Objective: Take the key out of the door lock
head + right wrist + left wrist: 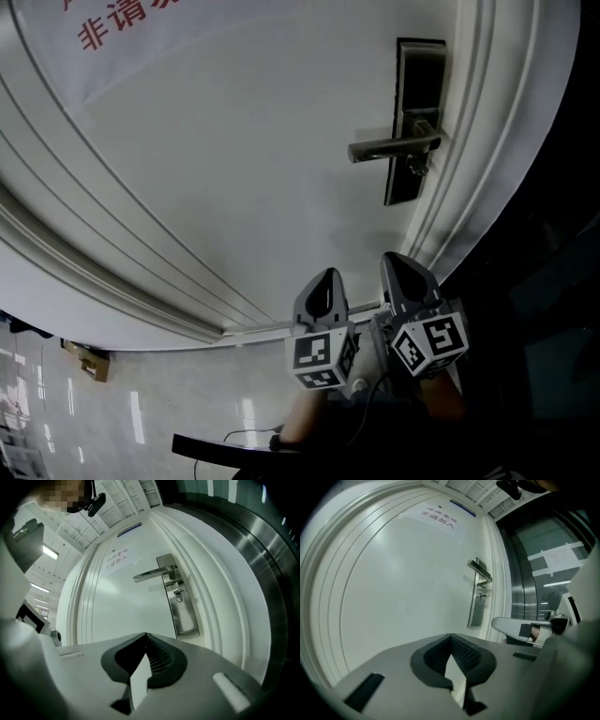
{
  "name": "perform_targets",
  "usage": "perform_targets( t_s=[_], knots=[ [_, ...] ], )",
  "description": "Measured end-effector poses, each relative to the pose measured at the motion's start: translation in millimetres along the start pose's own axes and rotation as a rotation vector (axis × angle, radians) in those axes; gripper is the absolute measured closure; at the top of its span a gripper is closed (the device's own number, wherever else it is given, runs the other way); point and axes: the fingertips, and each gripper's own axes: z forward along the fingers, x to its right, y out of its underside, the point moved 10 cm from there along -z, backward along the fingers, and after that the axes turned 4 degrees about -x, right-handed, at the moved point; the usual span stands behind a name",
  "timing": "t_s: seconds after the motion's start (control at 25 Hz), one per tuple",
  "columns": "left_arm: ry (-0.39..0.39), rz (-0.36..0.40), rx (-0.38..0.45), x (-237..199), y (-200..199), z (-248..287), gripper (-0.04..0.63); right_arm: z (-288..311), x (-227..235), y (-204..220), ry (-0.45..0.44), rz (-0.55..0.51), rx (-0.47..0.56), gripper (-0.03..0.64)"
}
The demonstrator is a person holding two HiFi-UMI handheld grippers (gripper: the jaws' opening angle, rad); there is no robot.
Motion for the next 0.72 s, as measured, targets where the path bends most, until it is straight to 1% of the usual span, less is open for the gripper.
perform_targets(
  t_s=[0.16,0.4,0.52,0.64,0.72],
  knots=[
    [-0.030,0.009,0.006,-3,-2,-3,0.595,5,0,1,-0.027,0.009,0.008,0.615],
    [-0.032,0.029,0.020,-11,-17,-1,0.595,13,-2,-8,-0.036,-0.004,0.068,0.615],
    [-0.019,0.037,0.024,-13,-23,5,0.595,15,0,-14,-0.037,-0.046,0.102,0.615],
    [0.000,0.047,0.031,-11,-26,10,0.595,14,5,-17,-0.051,-0.097,0.103,0.604],
    [0.007,0.053,0.037,-12,-28,13,0.595,12,9,-20,-0.036,-0.142,0.105,0.599]
  ],
)
